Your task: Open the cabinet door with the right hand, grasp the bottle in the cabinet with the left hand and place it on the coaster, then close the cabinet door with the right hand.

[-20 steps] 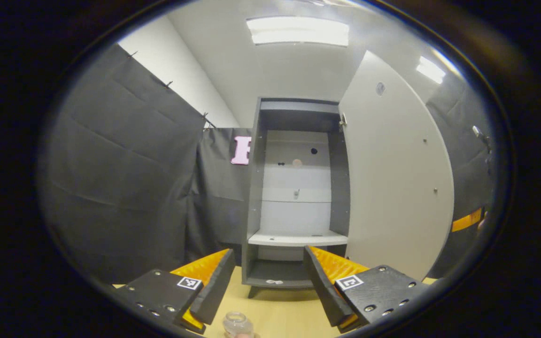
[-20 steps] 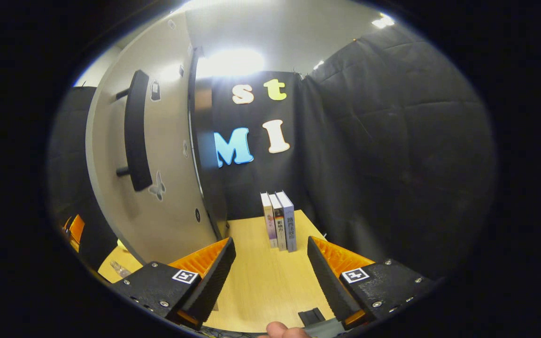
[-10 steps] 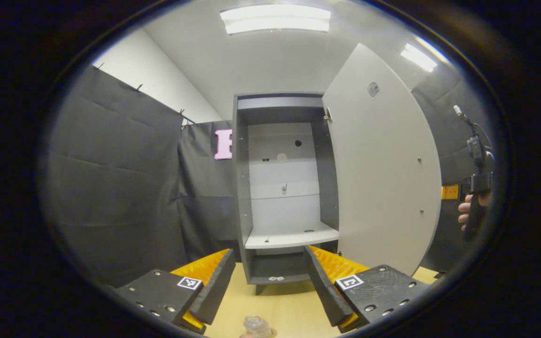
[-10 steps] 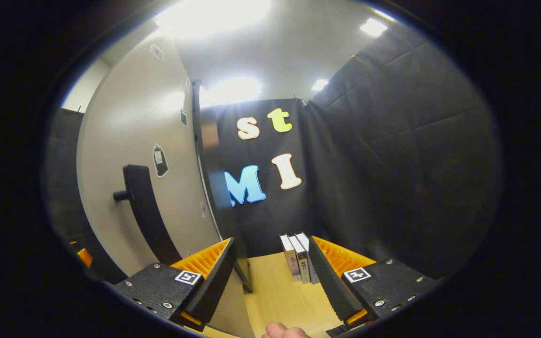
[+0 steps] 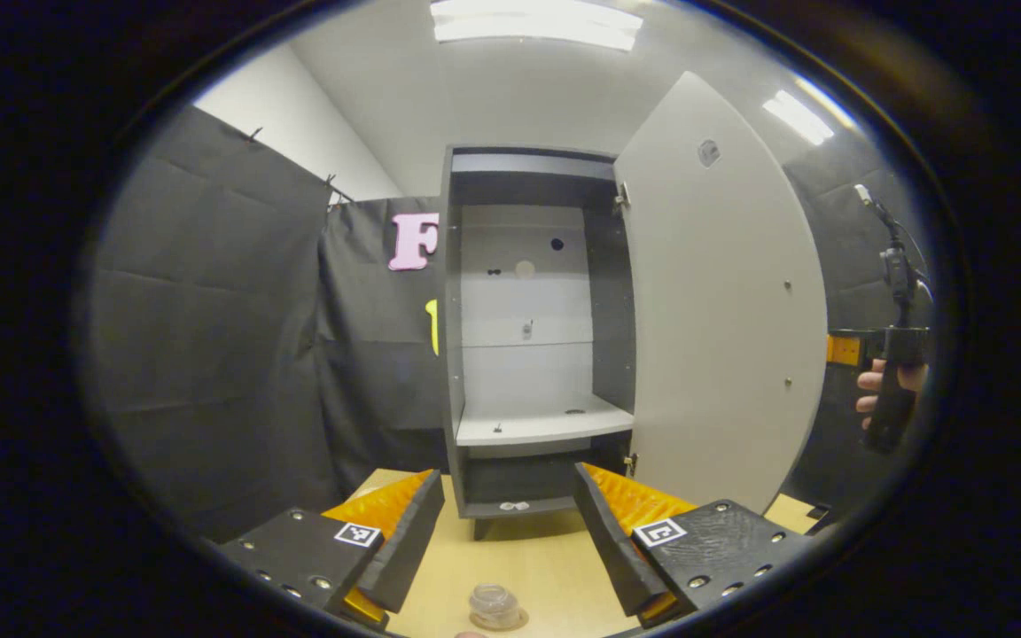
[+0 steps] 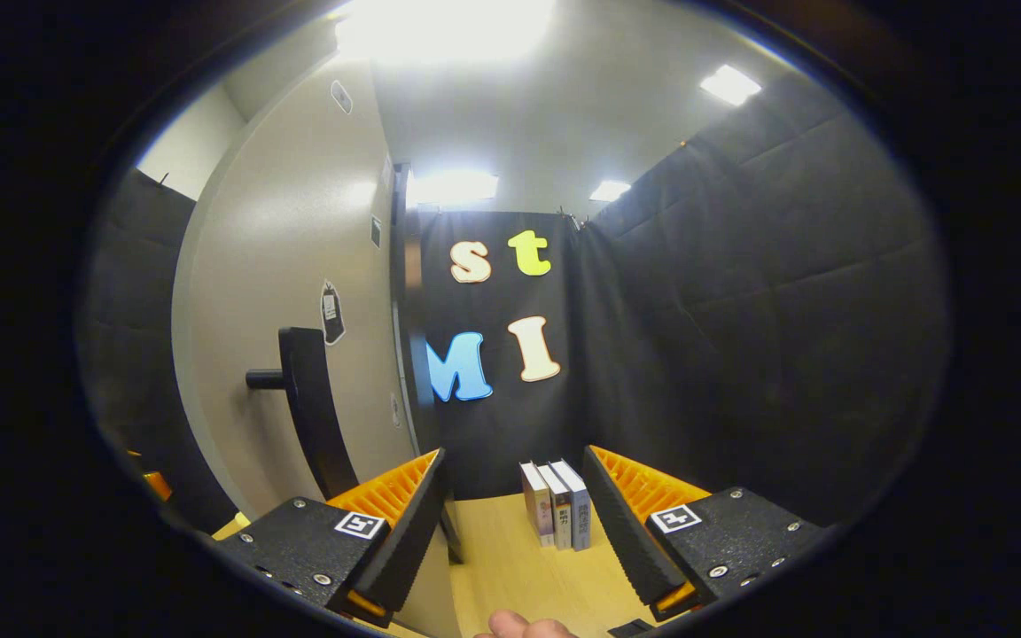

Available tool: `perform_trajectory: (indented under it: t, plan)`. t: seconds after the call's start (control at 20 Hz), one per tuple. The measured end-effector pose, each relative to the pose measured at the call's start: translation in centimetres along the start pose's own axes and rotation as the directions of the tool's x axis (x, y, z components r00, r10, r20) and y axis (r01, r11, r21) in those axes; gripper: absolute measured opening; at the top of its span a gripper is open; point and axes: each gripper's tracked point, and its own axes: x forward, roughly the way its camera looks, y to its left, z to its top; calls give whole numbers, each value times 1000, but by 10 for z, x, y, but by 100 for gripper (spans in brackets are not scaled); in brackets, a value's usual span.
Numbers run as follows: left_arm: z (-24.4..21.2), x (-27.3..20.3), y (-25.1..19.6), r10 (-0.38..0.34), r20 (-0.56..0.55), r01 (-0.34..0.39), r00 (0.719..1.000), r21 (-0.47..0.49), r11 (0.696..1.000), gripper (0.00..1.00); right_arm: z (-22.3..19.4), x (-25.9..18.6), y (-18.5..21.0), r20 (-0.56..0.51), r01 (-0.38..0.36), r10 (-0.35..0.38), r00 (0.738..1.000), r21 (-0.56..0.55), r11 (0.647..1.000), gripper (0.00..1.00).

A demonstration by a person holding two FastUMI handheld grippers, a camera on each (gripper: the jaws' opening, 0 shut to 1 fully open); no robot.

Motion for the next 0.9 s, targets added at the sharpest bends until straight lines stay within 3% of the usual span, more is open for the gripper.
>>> perform_trajectory:
  t: [0.1, 0.25, 0.3, 0.45, 0.65, 0.7, 0.9]
  plan:
    - [-7, 5, 21, 25, -14, -26, 1000, -17, 1000, 85, -3, -7, 23, -7, 1, -1, 1000, 2, 1000, 93]
    - [0, 11, 52, 44, 10, -44, 999, -1, 999, 90, 1, -12, 62, 24, -22, 23, 999, -22, 1000, 93]
    - [1, 13, 62, 45, 14, -45, 999, 4, 999, 86, -2, -11, 76, 28, -37, 38, 999, -25, 999, 93]
    - [4, 28, 80, 24, 53, -23, 998, -21, 1000, 86, -5, -3, 115, 59, -85, 87, 994, -30, 996, 93]
    - [-2, 42, 88, -3, 26, 3, 1000, -23, 1000, 86, -18, 8, 151, 37, -100, 100, 994, -8, 995, 93]
    - [4, 43, 85, -12, 31, 13, 999, -13, 1000, 90, -20, 11, 160, 22, -115, 115, 993, -7, 993, 93]
    - [19, 41, 70, -51, 55, 49, 997, 47, 998, 86, -26, 22, 197, 4, -196, 196, 981, -31, 980, 93]
